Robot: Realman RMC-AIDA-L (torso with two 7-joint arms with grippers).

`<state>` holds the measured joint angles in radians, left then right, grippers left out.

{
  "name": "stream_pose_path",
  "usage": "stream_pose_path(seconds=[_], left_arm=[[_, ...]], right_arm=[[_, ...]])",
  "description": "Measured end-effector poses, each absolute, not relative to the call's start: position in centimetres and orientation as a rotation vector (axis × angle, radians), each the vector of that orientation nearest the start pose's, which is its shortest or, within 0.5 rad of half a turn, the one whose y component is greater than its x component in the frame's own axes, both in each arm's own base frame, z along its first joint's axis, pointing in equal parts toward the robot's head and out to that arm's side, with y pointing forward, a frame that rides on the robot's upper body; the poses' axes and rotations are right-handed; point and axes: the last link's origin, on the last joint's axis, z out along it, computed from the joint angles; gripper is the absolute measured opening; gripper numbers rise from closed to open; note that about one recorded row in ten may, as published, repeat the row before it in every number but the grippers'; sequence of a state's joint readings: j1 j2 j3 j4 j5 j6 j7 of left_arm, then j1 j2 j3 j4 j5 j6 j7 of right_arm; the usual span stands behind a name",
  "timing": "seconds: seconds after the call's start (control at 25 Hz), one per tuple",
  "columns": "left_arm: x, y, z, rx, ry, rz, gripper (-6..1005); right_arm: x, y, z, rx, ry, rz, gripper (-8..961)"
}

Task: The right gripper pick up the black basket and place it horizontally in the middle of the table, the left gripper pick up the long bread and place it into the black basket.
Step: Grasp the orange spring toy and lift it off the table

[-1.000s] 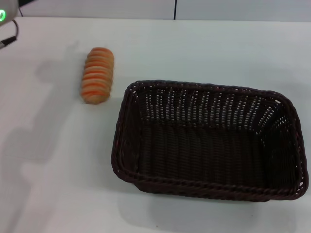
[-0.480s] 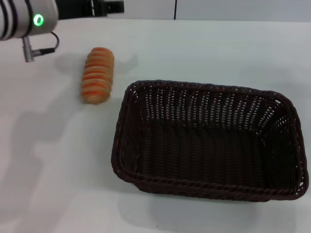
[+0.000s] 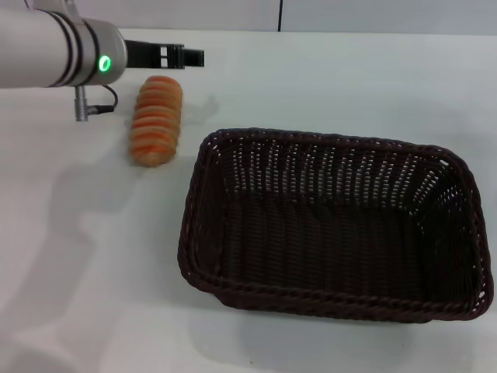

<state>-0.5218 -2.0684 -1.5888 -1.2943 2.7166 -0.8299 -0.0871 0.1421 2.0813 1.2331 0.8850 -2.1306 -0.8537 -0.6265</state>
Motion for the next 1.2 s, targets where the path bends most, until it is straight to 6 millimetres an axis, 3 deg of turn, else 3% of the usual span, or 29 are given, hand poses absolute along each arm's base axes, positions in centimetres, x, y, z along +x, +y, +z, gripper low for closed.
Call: stream_pose_path(seconds=[0.52, 1.2], left_arm=[[-19.4, 42.5, -1.8, -1.895, -1.160, -0.062, 838], [-21.1, 42.3, -2.5, -1.889, -1.178, 0.010, 837]], right_arm=[[30.5, 33.3, 3.8, -1.233, 0.514, 0.454, 695], [30.3, 33.3, 3.8, -1.230, 0.515, 0.463, 694]])
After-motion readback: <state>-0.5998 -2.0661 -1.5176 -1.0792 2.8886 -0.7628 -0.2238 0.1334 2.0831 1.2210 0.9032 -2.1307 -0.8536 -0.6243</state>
